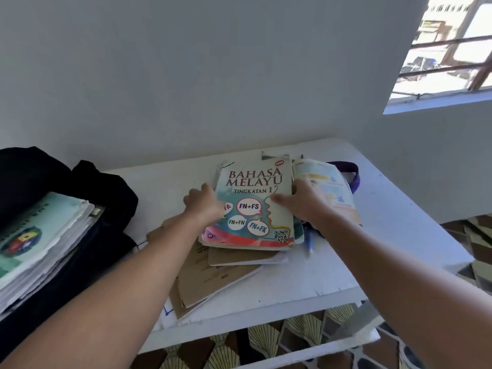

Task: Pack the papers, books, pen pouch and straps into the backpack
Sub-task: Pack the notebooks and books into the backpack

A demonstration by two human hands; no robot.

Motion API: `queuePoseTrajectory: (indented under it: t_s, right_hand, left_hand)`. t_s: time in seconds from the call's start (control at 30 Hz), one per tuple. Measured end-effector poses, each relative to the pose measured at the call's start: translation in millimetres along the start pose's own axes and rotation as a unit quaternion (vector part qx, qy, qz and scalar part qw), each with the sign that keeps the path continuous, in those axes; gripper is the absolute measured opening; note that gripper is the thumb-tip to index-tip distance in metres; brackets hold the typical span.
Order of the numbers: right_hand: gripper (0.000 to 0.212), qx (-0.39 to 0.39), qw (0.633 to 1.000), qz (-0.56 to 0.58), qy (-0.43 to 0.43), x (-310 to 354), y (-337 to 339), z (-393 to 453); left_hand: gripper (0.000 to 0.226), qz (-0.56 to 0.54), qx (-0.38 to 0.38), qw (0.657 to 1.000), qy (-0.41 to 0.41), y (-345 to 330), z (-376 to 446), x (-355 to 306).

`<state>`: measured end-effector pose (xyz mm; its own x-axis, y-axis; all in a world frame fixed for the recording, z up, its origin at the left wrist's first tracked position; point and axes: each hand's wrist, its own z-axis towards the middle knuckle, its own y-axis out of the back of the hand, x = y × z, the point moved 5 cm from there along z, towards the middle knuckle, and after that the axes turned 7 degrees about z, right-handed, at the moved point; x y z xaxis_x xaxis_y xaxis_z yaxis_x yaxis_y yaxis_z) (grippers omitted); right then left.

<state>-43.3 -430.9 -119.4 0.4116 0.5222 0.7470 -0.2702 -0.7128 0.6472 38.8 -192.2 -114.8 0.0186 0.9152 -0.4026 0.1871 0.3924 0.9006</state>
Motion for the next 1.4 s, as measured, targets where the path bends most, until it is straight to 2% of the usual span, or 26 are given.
queuePoseTrajectory:
  t_s: [0.1, 0.27, 0.3, 0.37, 0.43, 0.57, 0.6, 0.63, 0.7, 0.73, 0.77, 0.83, 0.93, 1.03, 1.17, 1.27, 1.4]
  right_hand:
    - [0.063, -0.024, 0.999, -0.029, 0.015, 3, -1, -2]
    - [0.059, -0.011, 0.999, 0.039, -0.02, 11, -1, -1]
    - [0.06, -0.01, 0.997, 0.065, -0.031, 12, 0, -1]
    - [0.055, 0.006, 0.996, 0.087, -0.03, 18, -2, -2]
    - [0.043, 0.028, 0.997, 0.071, 0.004, 32, -10, -6]
    - [0.036, 0.069, 0.995, 0.048, 0.045, 56, -43, -17]
    - [0.034, 0.083, 0.995, 0.029, 0.05, 60, -54, -19]
    - [0.034, 0.088, 0.994, 0.008, 0.058, 60, -62, -20]
    - [0.038, 0.077, 0.995, -0.019, 0.066, 59, -70, -21]
    - [0.041, 0.067, 0.995, -0.024, 0.07, 59, -70, -20]
    - [0.042, 0.061, 0.995, -0.022, 0.071, 58, -68, -21]
    - [0.041, 0.049, 0.996, -0.002, 0.071, 59, -61, -23]
    - [0.038, 0.011, 0.996, 0.063, 0.07, 53, -45, -26]
    - [0.033, -0.055, 0.993, 0.083, 0.062, 36, -16, -29]
    - [0.03, -0.133, 0.985, 0.107, 0.019, -5, 26, -32]
    - [0.04, -0.186, 0.972, 0.131, -0.06, -43, 44, -34]
    - [0.066, -0.187, 0.945, 0.143, -0.228, -79, 47, -36]
  left_hand:
    - [0.044, -0.048, 0.023, 0.999, 0.008, -7, 2, 6]
    - [0.032, -0.216, 0.047, 0.974, 0.039, -5, 6, 10]
    - [0.035, -0.221, 0.049, 0.973, 0.034, 0, 3, 8]
    - [0.055, -0.209, 0.059, 0.975, 0.034, 8, -2, 10]
    - [0.067, -0.187, 0.056, 0.98, 0.042, 18, -9, 21]
    - [0.059, -0.101, 0.046, 0.99, 0.084, 30, -16, 66]
    - [0.051, -0.021, 0.048, 0.995, 0.083, 33, -20, 76]
    - [0.045, 0.106, 0.044, 0.991, 0.073, 35, -22, 85]
    - [0.046, 0.37, 0.004, 0.929, 0.024, 43, -26, 89]
    - [0.052, 0.426, -0.032, 0.904, 0.001, 49, -28, 83]
    - [0.057, 0.44, -0.066, 0.895, -0.026, 53, -31, 73]
    - [0.061, 0.417, -0.092, 0.899, -0.097, 54, -33, 39]
    - [0.054, 0.333, -0.041, 0.922, -0.192, 33, -34, -28]
    - [0.049, 0.27, 0.013, 0.935, -0.228, 1, -26, -82]
    - [0.061, 0.307, 0.061, 0.923, -0.223, -37, -16, -110]
    - [0.063, 0.333, 0.037, 0.913, -0.234, -44, -8, -112]
    - [0.069, 0.357, 0.027, 0.903, -0.238, -37, -5, -110]
